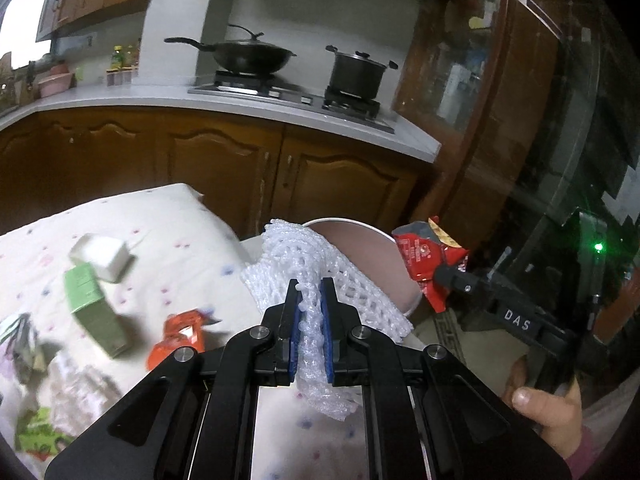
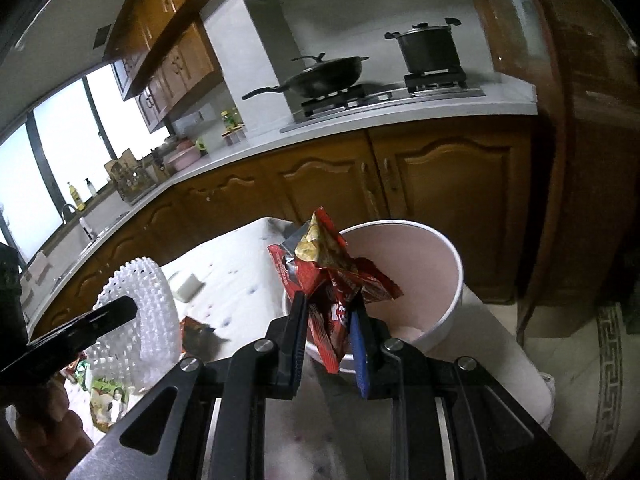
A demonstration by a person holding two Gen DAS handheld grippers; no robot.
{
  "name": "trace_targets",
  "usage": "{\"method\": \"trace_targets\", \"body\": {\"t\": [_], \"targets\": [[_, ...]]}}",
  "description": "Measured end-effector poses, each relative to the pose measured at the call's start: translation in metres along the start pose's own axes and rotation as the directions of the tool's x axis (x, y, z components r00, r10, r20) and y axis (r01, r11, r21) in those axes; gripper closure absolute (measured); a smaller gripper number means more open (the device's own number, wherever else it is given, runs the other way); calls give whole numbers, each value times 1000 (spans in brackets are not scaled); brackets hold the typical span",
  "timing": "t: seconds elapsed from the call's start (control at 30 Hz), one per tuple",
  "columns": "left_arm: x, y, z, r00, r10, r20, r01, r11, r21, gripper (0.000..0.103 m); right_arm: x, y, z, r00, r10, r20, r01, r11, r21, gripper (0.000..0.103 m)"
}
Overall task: Collect trash
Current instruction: 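Carry the foam net and red bag to the bin and open both tools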
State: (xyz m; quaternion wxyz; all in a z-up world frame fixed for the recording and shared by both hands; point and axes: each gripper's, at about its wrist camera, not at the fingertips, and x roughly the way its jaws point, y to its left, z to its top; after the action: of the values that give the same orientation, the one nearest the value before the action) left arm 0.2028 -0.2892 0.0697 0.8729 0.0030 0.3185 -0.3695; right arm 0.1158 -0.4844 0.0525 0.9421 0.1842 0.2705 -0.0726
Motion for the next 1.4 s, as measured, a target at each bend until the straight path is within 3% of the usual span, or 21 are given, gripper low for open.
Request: {"method": "trace_targets", "body": {"t": [0.33, 0.63, 0.73, 0.9, 1.2, 1.4], "targets": [[68, -13, 23, 996, -39, -76, 40, 999, 2, 95, 27, -26, 10, 999, -26, -31, 27, 999, 33, 81], [124, -25, 28, 986, -23, -162, 28, 999, 27, 94, 56, -44, 18, 996, -44, -76, 47, 998, 47, 78], [133, -24, 25, 981, -16, -191, 21, 1000, 23, 86, 62, -48, 18, 995, -46, -91, 51, 997, 57, 73], [137, -20, 23, 980, -19, -200, 19, 1000, -5, 59, 65, -58, 17, 994, -42, -99, 51, 995, 90, 57], [127, -16, 22, 981, -17, -193, 11, 999, -32, 52, 55, -59, 19, 996, -47, -71, 54, 993, 103, 56], [102, -8, 22, 988, 11, -153, -19, 998, -52, 50, 39, -53, 19, 998, -37, -41, 42, 993, 112, 42]]}}
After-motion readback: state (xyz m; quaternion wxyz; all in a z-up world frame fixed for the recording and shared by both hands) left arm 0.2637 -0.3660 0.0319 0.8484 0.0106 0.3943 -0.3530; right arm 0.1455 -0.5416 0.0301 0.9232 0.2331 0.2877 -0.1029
